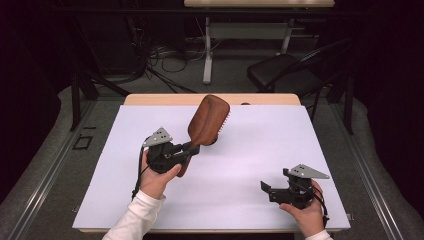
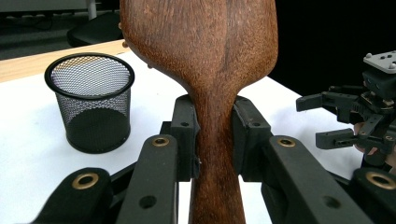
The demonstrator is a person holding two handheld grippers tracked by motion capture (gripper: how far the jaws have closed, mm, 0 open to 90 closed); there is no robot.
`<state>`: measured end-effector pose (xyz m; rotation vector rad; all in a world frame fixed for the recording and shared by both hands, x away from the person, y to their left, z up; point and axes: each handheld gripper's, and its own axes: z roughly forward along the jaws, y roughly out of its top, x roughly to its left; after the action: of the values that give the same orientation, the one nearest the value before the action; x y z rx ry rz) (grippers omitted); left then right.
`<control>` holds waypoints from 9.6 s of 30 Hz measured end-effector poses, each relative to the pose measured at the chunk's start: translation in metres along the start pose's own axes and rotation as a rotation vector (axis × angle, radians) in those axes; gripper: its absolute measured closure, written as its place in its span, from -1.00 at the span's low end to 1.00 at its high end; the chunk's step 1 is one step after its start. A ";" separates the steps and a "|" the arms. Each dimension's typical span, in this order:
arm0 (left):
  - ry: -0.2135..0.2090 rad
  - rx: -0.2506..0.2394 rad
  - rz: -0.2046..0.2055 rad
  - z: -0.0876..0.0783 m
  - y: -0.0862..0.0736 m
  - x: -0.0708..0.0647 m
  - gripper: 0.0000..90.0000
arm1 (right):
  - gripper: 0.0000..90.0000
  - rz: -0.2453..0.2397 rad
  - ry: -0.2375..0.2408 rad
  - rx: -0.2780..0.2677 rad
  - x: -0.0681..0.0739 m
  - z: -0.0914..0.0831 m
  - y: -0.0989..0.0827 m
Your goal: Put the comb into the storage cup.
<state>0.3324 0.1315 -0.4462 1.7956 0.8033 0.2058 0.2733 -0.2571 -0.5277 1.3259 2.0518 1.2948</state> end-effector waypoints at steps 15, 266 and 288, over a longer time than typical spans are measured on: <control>0.002 -0.002 0.000 0.002 -0.003 0.000 0.62 | -0.97 -0.044 0.056 0.050 0.013 0.008 0.022; -0.161 0.079 0.025 0.043 -0.034 -0.011 0.62 | -0.01 0.480 0.506 0.069 0.037 0.089 0.135; -0.156 0.081 0.025 0.043 -0.035 -0.011 0.61 | 0.03 0.518 0.491 0.120 0.038 0.089 0.139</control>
<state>0.3315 0.0971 -0.4911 1.8731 0.6868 0.0491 0.3890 -0.1619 -0.4483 1.8232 2.1991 1.9012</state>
